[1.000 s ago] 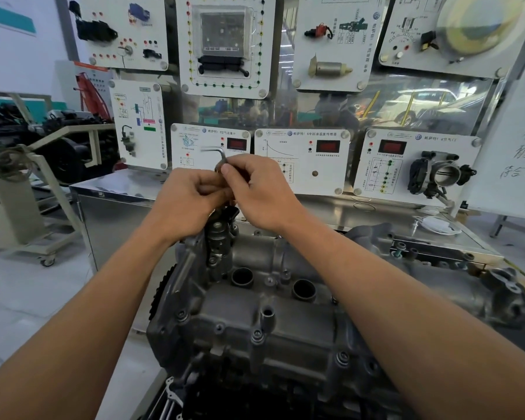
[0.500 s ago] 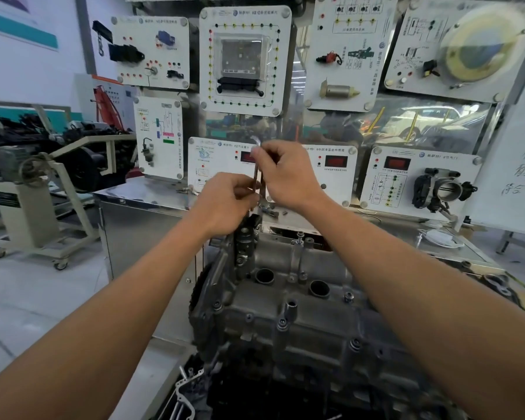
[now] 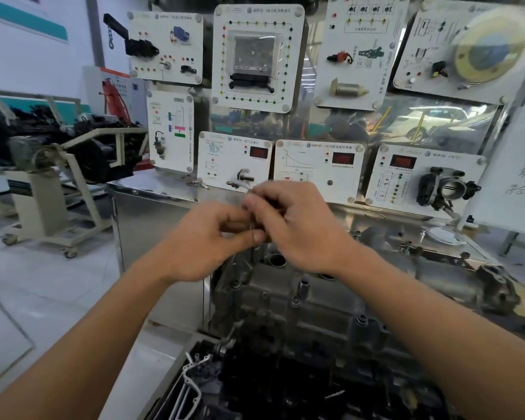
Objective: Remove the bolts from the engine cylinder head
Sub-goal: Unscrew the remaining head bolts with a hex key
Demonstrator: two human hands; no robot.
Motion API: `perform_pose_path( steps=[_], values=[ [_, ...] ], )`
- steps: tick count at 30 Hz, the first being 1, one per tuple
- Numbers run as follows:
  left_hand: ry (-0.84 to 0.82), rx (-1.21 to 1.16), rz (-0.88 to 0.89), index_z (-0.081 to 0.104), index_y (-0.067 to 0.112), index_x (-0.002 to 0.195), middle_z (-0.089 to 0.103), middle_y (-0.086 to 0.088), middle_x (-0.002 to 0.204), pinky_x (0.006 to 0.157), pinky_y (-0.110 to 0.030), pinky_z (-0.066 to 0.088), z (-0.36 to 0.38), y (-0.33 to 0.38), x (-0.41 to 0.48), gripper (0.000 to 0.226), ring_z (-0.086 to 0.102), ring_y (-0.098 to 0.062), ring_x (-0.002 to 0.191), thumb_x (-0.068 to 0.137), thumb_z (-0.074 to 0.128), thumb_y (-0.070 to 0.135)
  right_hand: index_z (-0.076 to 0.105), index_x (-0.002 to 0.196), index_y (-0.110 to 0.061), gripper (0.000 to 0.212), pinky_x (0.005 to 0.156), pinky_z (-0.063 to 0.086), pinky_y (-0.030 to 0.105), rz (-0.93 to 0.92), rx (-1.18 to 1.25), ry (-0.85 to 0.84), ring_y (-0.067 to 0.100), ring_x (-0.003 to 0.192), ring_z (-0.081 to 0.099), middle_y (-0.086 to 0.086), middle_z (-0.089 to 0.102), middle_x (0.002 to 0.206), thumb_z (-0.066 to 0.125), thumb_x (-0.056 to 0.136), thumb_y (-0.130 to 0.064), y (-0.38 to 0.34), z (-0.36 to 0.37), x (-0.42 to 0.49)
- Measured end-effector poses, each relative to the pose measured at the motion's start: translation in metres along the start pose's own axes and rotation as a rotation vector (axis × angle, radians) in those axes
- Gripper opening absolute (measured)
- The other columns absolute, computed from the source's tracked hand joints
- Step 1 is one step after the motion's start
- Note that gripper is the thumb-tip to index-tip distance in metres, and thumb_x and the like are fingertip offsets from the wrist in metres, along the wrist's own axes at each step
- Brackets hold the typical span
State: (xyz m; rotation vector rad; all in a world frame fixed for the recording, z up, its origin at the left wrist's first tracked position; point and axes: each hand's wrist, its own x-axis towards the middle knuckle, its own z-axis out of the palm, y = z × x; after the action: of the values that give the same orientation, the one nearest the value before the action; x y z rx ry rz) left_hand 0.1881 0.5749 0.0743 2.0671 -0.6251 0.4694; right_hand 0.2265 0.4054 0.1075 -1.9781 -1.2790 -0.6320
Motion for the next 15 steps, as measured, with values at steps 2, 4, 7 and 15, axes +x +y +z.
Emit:
perform_pose_path(
  steps=[2, 4, 7, 15],
  values=[
    [0.015, 0.026, 0.004, 0.077, 0.012, 0.104, 0.077, 0.006, 0.100, 0.087, -0.017, 0.053, 0.003, -0.005, -0.012, 0.016, 0.071, -0.009, 0.098, 0.091, 0.067, 0.014, 0.062, 0.074, -0.001, 0.029, 0.057, 0.038, 0.025, 0.001, 0.033, -0.028, 0.017, 0.059, 0.049, 0.006, 0.057, 0.062, 0.055, 0.100, -0.014, -0.001, 0.006, -0.009],
    [0.071, 0.067, 0.017, 0.077, 0.008, 0.099, 0.077, -0.004, 0.095, 0.085, -0.027, 0.055, 0.007, -0.013, -0.019, 0.013, 0.071, -0.021, 0.095, 0.091, 0.068, 0.012, 0.061, 0.075, 0.001, 0.029, 0.058, 0.041, 0.032, 0.003, 0.048, -0.037, 0.019, 0.060, 0.050, 0.008, 0.057, 0.063, 0.054, 0.100, -0.012, -0.002, 0.011, -0.012],
    [0.165, 0.038, 0.018, 0.078, 0.004, 0.093, 0.076, -0.011, 0.089, 0.083, -0.033, 0.056, 0.013, -0.021, -0.027, 0.010, 0.071, -0.026, 0.090, 0.089, 0.070, 0.010, 0.062, 0.075, 0.002, 0.029, 0.061, 0.042, 0.042, 0.003, 0.028, -0.036, 0.024, 0.061, 0.051, 0.011, 0.058, 0.064, 0.054, 0.100, -0.011, -0.005, 0.019, -0.017],
    [0.170, -0.154, 0.026, 0.072, 0.006, 0.074, 0.067, 0.005, 0.061, 0.066, -0.012, 0.046, 0.010, -0.020, -0.032, 0.020, 0.056, 0.004, 0.064, 0.091, 0.064, -0.002, 0.065, 0.080, -0.001, 0.024, 0.060, 0.040, 0.027, 0.035, -0.024, 0.014, 0.018, 0.064, 0.052, 0.007, 0.060, 0.066, 0.055, 0.099, -0.012, -0.020, 0.025, -0.013]
  ],
)
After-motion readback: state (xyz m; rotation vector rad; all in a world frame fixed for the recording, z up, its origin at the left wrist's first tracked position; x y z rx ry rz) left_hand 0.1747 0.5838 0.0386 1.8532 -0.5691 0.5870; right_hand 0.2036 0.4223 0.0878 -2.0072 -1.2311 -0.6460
